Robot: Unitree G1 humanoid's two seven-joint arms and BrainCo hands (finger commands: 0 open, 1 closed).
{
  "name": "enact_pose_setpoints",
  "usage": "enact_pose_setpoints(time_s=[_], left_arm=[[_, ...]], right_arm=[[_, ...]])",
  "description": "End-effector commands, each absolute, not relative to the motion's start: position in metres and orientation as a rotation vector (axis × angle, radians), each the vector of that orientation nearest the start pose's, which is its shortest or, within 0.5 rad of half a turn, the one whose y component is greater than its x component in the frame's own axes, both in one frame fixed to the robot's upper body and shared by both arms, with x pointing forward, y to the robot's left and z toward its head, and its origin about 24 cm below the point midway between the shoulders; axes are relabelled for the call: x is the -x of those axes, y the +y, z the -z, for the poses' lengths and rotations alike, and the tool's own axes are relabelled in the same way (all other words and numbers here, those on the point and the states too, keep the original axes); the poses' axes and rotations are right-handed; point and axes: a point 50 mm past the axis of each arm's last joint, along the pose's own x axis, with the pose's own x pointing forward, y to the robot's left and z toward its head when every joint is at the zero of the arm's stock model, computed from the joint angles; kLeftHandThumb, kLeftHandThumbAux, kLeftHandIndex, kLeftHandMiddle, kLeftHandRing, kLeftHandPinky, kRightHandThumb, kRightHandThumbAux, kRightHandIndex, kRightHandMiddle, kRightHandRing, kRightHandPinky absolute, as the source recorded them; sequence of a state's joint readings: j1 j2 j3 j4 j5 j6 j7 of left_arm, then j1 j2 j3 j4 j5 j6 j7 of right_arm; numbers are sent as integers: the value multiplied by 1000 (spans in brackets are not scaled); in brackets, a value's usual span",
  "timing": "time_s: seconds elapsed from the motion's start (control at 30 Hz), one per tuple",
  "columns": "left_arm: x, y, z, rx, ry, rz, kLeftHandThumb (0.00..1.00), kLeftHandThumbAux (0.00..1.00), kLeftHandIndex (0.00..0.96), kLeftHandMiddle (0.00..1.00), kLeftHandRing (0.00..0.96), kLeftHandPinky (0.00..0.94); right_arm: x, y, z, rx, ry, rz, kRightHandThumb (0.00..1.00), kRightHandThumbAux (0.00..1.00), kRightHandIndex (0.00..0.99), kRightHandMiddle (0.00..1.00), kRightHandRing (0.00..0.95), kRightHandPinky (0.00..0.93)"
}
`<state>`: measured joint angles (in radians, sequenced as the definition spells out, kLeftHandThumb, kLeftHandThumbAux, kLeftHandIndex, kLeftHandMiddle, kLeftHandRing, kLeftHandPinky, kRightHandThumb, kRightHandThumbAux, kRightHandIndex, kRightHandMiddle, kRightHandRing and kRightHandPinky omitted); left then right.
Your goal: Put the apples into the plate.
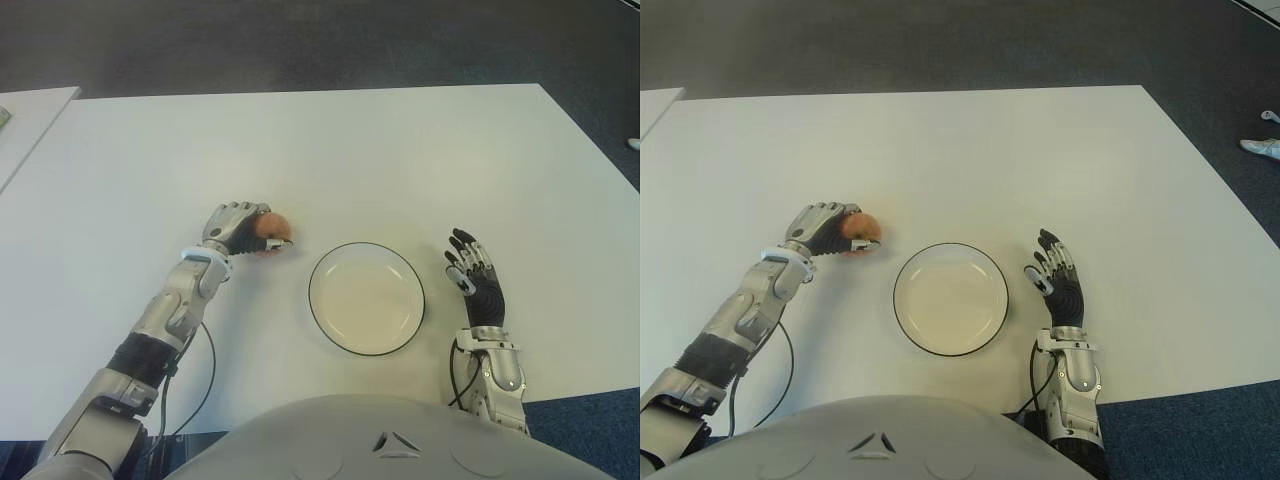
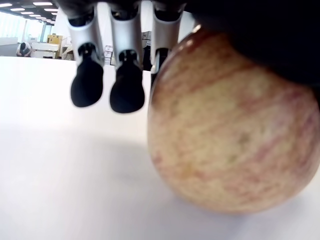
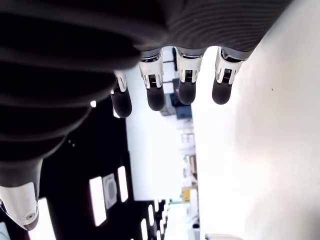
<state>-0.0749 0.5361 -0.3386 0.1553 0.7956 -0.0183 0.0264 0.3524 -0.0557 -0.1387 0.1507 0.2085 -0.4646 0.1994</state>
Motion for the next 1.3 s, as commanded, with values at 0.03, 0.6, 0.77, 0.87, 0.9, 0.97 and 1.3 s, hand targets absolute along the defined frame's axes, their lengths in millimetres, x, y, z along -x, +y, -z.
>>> enact_pose_setpoints(time_s=[0.03,0.6,0.77,0.87,0.9,0.97,1.3], left_arm=[[-240,187,-1,-1345,89,448,851,666,409,506,771,712],[-242,174,-52,-1297,-122,367,852,666,409,507,767,751],[-242,173,-59,-1304,-148,356,852,666,408,510,781,763],[-241,172,-62,-1298,-158,357,852,666,408,512,780,750],[-241,171,-64,-1296,-165,358,852,666,407,512,779,743],[-240,170,-66,-1297,-174,361,851,666,407,514,780,740],[-238,166,-73,-1310,-184,381,850,667,405,514,783,716]], right_arm=[[-146,-209,30,-112,101,132,259,572,142,124,61,72],[-145,-207,34,-122,127,130,274,565,135,121,56,65],[-145,-206,36,-129,127,131,276,564,139,118,51,53],[-145,-205,37,-124,133,127,272,561,140,114,46,53],[-145,-205,37,-122,137,124,270,559,141,113,45,53],[-144,-205,38,-123,143,121,266,557,140,112,44,56],[-143,-204,40,-146,149,115,266,547,130,108,49,68]])
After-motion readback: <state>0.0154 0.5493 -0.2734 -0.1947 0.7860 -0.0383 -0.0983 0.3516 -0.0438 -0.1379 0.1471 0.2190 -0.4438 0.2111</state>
